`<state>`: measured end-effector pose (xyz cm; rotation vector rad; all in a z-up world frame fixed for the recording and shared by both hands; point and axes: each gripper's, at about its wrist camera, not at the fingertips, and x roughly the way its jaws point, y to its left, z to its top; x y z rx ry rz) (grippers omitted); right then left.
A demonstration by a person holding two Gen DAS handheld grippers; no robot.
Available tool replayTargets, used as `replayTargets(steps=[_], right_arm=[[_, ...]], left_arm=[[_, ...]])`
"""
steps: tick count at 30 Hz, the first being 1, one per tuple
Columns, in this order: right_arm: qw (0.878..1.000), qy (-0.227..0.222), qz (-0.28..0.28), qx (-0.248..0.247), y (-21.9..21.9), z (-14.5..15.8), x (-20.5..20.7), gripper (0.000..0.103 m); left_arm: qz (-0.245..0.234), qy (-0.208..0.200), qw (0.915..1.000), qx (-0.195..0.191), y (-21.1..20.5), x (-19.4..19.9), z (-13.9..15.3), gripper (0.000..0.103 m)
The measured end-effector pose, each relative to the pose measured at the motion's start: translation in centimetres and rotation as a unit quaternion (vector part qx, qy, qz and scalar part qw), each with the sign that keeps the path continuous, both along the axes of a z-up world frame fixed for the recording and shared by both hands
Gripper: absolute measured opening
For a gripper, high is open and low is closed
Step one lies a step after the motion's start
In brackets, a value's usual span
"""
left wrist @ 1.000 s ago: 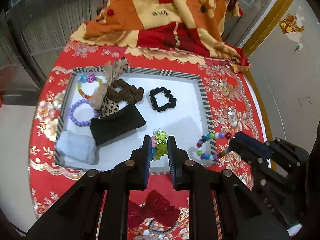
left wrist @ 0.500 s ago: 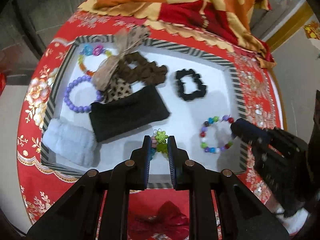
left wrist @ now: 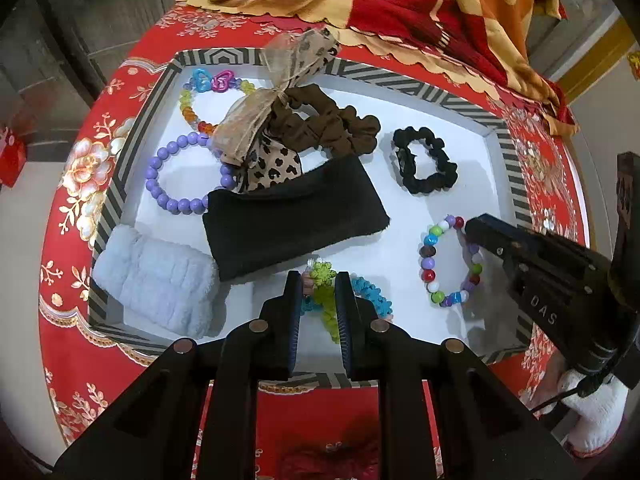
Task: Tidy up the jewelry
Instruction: 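Open the left tool to release the bracelet while the right tool releases its bracelet in the tray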
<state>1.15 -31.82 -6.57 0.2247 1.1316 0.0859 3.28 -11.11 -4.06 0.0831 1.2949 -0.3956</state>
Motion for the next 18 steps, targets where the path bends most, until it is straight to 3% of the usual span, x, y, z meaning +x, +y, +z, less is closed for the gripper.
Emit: replayTargets(steps=[5,7,8,9,10,18], right_arm=[[1.0,-0.006,-0.001,0.003,0.2,0.4,-0.3,0.012],[1.0,-0.012,-0.001,0.004,0.4,0.8,-0.8,0.013],[1.0,-0.015,-0.003,0.003,0.4,1.0,-1.1,0.018],[1.0,-0.017,-0.005,0.003,0.5,1.2,-1.3,0.031],[1.0,-0.02,-0.008,0.004,0.5,1.5,-1.7,0.037],[0.998,-0.049,-0.031,0.007,1.0,4.5,-5.0,0.041]], left_arm=[[0.011,0.001,0.9999,0.004,0.3,0.0,0.0,0.018],[0.016,-0.002,0.9999,0.005,0.4,-0.1,0.1,0.027],[0.019,-0.005,0.9998,0.003,0.5,-0.2,0.3,0.037],[0.023,-0.009,0.9997,0.001,0.7,-0.3,0.4,0.046],[0.026,-0.011,0.9996,-0.002,0.8,-0.4,0.6,0.049],[0.024,-0.036,0.9991,-0.002,0.9,-1.6,2.3,0.05]])
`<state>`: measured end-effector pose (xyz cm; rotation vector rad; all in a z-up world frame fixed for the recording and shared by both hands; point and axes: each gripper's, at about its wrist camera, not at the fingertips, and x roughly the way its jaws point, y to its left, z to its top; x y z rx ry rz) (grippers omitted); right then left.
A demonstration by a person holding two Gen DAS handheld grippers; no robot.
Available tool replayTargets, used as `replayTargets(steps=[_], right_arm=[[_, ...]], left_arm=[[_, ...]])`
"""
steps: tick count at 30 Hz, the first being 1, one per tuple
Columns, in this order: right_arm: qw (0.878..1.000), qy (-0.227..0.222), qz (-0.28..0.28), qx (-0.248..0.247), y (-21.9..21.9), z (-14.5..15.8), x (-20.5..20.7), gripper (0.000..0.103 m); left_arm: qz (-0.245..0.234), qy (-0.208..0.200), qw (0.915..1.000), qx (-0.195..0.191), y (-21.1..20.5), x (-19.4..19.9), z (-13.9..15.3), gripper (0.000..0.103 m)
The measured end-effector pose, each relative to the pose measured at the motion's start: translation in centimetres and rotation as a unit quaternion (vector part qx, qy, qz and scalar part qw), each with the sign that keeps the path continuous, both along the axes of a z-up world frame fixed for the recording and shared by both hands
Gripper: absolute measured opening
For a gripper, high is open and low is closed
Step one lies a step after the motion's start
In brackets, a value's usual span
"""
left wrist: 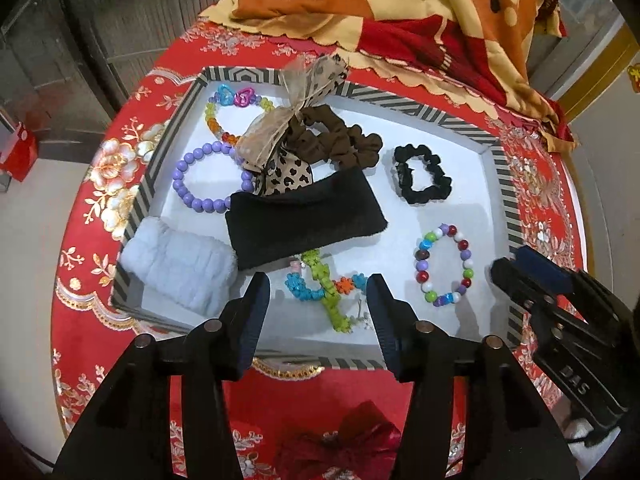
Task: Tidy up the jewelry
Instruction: 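Open the left tool to release the bracelet while the right tool releases its bracelet in the tray, then move both tools back over the red bow beside the tray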
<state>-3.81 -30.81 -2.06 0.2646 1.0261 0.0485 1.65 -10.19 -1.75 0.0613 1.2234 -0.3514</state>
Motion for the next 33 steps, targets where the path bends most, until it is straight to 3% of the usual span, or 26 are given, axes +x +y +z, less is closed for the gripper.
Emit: replayTargets(steps=[12,33], right_arm=[[0.996,-0.047,-0.04,-0.067,2.8,5.1,-5.9,0.041],[0.996,-0.052,-0.066,-0.034,7.0,7.4,-12.7,0.041]], left_arm=[[-0.008,-0.066,0.9978,-0.003,1.2,-4.1,3.8,0.05],[-0.02,-0.117,0.9929,-0.003,5.3,-10.6,6.9,0.05]])
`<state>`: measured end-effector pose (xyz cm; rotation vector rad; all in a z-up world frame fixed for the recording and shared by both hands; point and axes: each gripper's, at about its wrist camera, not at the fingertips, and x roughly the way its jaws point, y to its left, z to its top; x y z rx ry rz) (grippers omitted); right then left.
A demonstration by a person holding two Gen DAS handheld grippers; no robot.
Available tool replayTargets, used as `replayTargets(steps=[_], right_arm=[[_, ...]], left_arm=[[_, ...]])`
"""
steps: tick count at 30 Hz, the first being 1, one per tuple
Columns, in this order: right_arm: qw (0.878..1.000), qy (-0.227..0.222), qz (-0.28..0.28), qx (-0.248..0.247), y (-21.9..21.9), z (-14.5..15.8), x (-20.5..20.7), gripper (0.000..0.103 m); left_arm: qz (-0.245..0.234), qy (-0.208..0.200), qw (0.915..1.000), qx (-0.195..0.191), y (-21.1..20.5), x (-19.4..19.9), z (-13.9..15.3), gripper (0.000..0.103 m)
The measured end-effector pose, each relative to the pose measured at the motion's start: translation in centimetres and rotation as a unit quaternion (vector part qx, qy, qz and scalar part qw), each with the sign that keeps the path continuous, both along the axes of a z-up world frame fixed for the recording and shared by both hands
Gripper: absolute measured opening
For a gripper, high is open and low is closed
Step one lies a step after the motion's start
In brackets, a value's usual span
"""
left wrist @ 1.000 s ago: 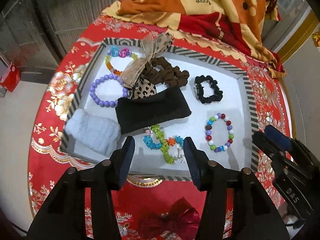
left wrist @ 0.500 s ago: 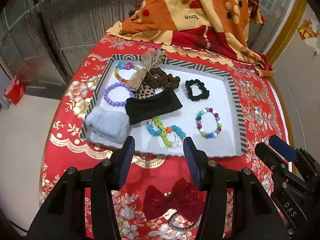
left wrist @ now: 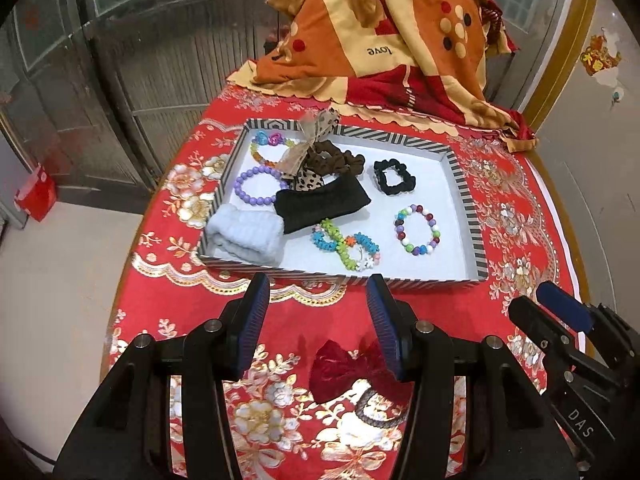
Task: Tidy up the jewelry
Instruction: 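Move both tools back over the red bow beside the tray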
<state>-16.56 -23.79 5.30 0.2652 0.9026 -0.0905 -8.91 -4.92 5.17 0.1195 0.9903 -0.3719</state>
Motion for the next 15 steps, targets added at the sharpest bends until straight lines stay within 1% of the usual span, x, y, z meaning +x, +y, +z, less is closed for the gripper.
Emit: replayTargets(steps=[8,15], right_arm=[[1.0,-0.009,-0.012,-0.005,1.1,0.9,-1.7,0.041],[1.0,-0.015,-0.018,-0.005,1.6,1.8,-2.2,0.041]], left_arm=[[-0.006,-0.019,0.9998,0.0,1.1,-1.5,1.0,0.05],[-0.001,-0.031,0.9995,-0.002,2.1,-2.1,1.9,0.05]])
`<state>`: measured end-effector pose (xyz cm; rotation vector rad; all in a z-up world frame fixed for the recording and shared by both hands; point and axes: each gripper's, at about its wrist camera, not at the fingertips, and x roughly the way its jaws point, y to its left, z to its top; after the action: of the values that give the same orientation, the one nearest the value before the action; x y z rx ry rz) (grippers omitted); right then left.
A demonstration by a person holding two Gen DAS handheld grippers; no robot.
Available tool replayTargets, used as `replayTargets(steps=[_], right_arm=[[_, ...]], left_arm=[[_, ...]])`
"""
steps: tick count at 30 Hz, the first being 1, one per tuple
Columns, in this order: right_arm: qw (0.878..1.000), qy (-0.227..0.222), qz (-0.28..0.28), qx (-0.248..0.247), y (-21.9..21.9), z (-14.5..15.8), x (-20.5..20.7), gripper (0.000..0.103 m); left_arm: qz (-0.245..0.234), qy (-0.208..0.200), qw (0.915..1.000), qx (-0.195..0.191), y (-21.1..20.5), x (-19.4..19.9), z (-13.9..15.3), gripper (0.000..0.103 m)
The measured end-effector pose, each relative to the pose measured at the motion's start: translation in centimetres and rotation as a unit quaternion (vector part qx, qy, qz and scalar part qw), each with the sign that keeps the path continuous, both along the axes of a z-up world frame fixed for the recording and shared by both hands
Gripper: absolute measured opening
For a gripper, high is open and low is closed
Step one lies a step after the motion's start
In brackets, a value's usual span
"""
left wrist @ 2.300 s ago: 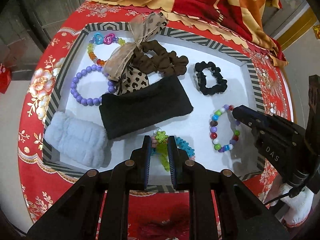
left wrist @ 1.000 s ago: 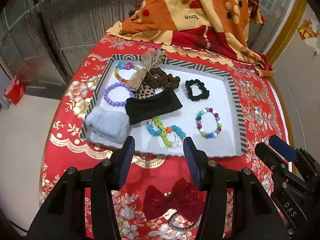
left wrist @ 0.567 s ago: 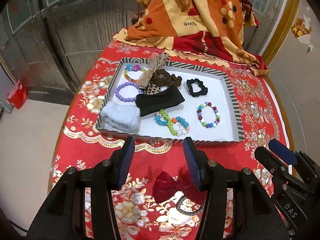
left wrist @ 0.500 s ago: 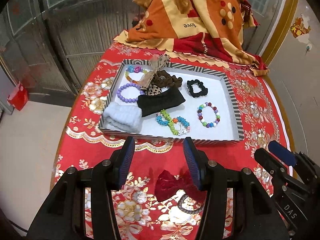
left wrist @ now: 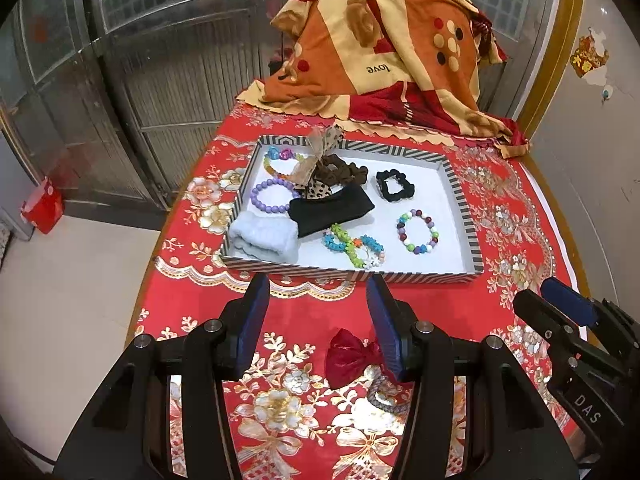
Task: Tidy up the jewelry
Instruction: 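Move both tools back over the red bow beside the tray, then lower the left tool toward the red bow while the right tool lowers toward the braided hair tie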
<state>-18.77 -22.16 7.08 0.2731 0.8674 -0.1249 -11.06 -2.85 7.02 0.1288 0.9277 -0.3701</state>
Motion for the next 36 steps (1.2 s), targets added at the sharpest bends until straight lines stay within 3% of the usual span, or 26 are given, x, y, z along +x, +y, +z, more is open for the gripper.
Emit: replayTargets(steps=[36], right_arm=[[1.0,0.019,-0.004,0.019,0.4,-0.6,0.2,0.042]], left_arm=[[-0.003,0.008,1.0,0.005,0.3,-0.2,-0.3,0.05]])
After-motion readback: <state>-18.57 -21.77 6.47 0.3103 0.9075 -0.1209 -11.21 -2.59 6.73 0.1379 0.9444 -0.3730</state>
